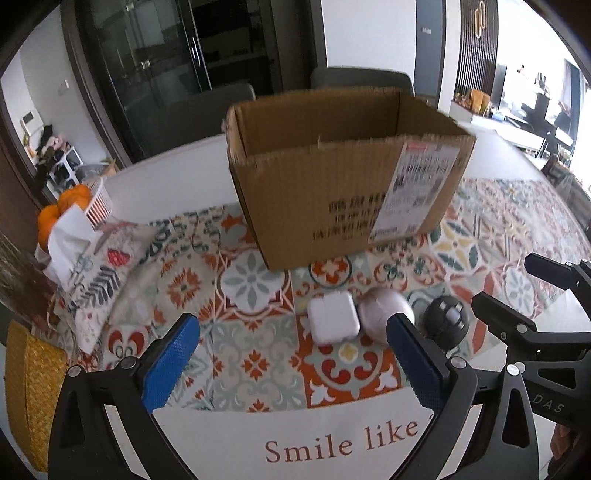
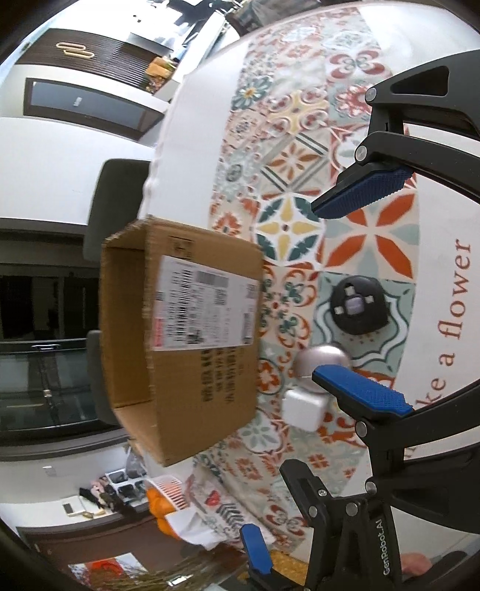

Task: Organize rigid objects
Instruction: 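Move both open tools back toward the remaining items on the table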

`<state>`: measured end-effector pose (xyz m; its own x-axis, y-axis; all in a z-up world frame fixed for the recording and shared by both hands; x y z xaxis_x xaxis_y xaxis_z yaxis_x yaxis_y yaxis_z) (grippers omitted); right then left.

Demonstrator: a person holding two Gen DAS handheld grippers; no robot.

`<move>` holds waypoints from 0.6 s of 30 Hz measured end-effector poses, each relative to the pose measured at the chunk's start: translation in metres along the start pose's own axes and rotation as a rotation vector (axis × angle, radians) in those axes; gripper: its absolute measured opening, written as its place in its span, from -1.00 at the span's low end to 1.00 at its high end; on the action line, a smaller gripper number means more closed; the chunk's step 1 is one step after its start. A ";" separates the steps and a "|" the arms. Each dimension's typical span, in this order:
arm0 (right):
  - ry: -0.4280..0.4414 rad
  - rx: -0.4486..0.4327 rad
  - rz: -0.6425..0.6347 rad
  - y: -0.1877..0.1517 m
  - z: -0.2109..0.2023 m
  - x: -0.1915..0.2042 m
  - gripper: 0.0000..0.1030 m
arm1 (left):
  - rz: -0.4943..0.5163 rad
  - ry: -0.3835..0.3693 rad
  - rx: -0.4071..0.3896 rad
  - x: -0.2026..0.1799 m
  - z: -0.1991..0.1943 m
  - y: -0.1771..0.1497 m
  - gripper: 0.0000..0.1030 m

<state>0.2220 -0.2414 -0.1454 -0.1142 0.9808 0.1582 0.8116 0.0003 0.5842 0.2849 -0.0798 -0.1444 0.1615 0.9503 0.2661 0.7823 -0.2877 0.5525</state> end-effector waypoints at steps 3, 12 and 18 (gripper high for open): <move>0.012 0.031 0.008 -0.008 0.010 0.000 0.58 | -0.001 -0.006 0.037 -0.002 0.010 -0.008 1.00; 0.034 0.111 0.028 -0.025 0.038 -0.005 0.58 | 0.015 -0.025 0.143 -0.010 0.040 -0.026 1.00; 0.039 0.153 0.038 -0.034 0.054 -0.009 0.57 | 0.014 -0.035 0.204 -0.015 0.056 -0.036 0.99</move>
Point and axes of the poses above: each gripper's, at about its wrist camera, not at the fingertips, and z roughly the way its jaws point, x to its left, y to its top, the point moved 4 cm from there along z, roughly the way its jaws point, and after that the axes turned 12 degrees about y, right-handed, at the moved point
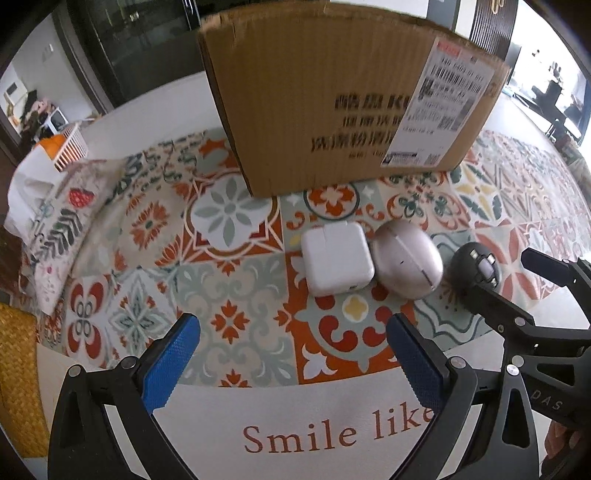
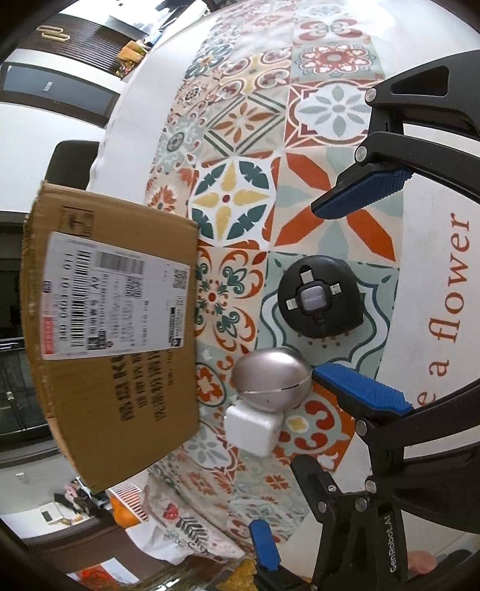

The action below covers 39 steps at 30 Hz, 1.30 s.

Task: Organize rigid objects
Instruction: 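Move both open tools back toward the remaining items on the table, then grasp the white charger cube with the left tool while the right tool grasps the black puck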

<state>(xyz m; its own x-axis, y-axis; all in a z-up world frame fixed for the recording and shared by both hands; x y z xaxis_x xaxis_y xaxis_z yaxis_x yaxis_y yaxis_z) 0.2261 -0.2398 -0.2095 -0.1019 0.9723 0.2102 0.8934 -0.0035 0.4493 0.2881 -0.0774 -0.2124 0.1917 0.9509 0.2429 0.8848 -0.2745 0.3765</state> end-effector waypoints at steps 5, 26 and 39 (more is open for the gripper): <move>0.012 0.035 0.012 -0.002 0.015 -0.003 0.50 | -0.010 -0.004 0.036 -0.001 0.011 -0.002 0.99; 0.018 0.065 0.041 0.005 0.041 0.000 0.08 | -0.016 -0.023 0.039 0.004 0.025 0.001 0.94; -0.013 -0.019 0.036 0.023 0.012 -0.011 0.08 | -0.053 -0.055 -0.039 0.006 0.022 0.020 0.60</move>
Point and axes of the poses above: each gripper's, at about its wrist camera, not at the fingertips, and z roughly the way its jaws point, x to its left, y to its top, the point moved 4 cm from there along z, roughly the way its jaws point, and after that the axes turned 12 degrees about y, right-handed, at the moved point
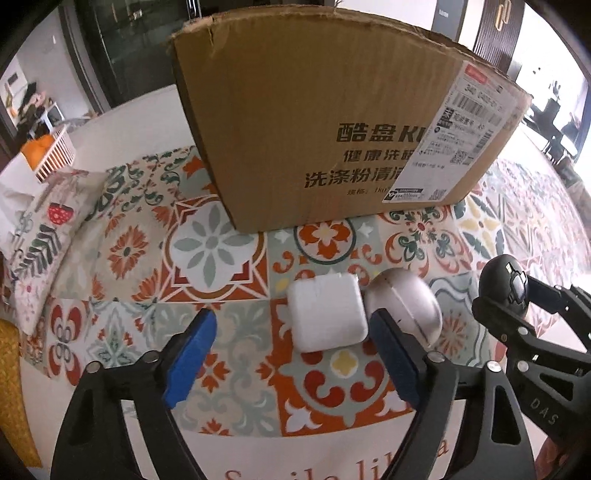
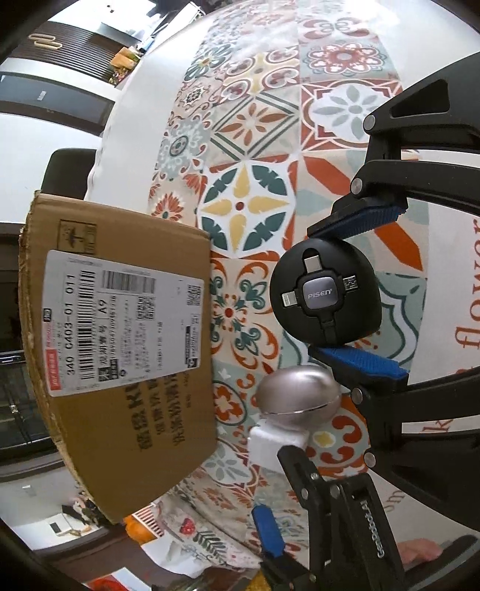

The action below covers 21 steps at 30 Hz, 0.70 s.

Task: Organize rigid objects
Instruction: 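Grasp the white charger cube with the left tool while the right tool grasps the black puck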

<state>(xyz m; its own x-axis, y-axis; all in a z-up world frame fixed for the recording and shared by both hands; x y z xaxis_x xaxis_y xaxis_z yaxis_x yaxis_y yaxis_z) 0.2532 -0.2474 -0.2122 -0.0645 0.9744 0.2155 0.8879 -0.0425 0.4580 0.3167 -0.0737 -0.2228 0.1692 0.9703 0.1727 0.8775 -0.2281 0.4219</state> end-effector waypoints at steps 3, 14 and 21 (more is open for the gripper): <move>0.003 -0.003 0.001 0.004 0.001 -0.001 0.08 | -0.021 -0.019 0.012 -0.003 0.004 0.003 0.51; 0.012 0.002 0.009 0.002 0.004 -0.001 0.08 | -0.018 -0.023 0.017 -0.007 0.014 0.003 0.25; 0.029 0.004 -0.005 0.003 0.007 0.009 0.09 | -0.007 -0.016 0.021 -0.003 0.017 0.000 0.19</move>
Point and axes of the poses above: each gripper's, at about its wrist camera, not at the fingertips, and z roughly the way its jaws point, x to its left, y to its top, the point moved 4 cm from there along z, roughly the way its jaws point, and after that the axes turned 12 degrees about y, right-handed, at the moved point
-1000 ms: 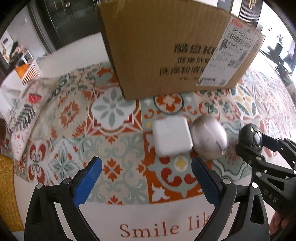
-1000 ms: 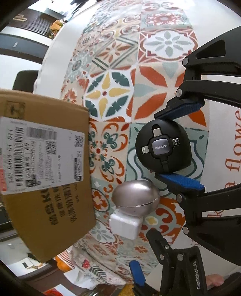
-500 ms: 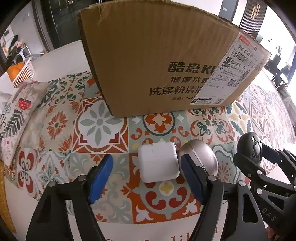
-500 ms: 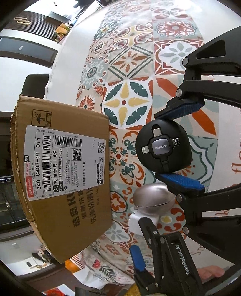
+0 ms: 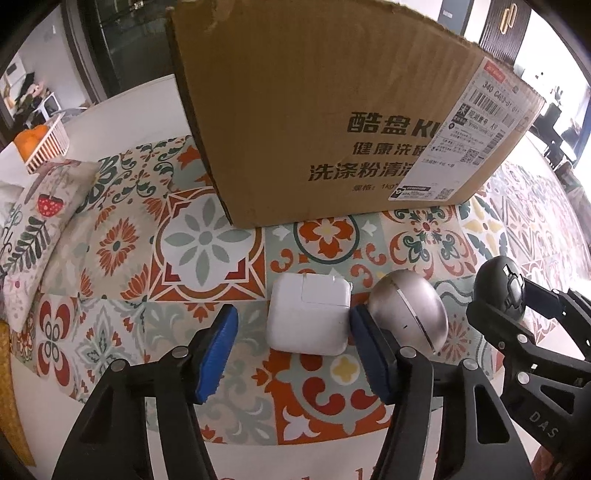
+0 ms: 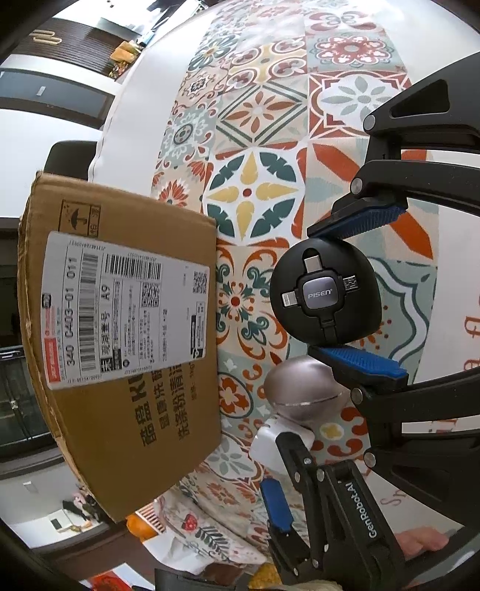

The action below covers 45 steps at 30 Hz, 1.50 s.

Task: Organize rigid objects
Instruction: 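Grasp the white charger cube with the left tool while the right tool grasps the black puck, then carry both held items into the box and open both tools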

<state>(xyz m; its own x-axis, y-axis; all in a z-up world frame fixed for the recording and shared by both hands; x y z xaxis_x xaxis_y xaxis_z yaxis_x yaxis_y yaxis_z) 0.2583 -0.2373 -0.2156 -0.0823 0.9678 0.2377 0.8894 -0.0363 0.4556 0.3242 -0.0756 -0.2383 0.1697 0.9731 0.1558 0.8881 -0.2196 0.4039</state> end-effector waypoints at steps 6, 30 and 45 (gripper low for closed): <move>-0.008 0.007 0.008 0.000 0.003 -0.001 0.09 | 0.023 -0.021 0.019 -0.008 0.010 0.001 -0.06; 0.009 -0.050 -0.023 0.002 -0.033 0.017 0.08 | 0.017 -0.037 -0.099 0.002 -0.045 -0.004 -0.12; 0.012 -0.173 -0.079 0.017 -0.084 0.040 0.08 | -0.009 -0.045 -0.240 0.019 -0.109 0.011 -0.12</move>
<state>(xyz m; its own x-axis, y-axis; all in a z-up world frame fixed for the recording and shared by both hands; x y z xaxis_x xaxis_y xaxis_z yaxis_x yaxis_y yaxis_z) 0.2325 -0.2204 -0.1259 -0.1554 0.9664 0.2046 0.7892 -0.0032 0.6142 0.2909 -0.0672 -0.1329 0.1858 0.9760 0.1135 0.7638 -0.2161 0.6082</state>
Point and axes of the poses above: each gripper's, at about its wrist camera, not at the fingertips, and z roughly the way its jaws point, x to its left, y to its top, the point moved 4 cm from there along z, roughly the way its jaws point, and after that the axes turned 12 degrees about y, right-handed, at the moved point
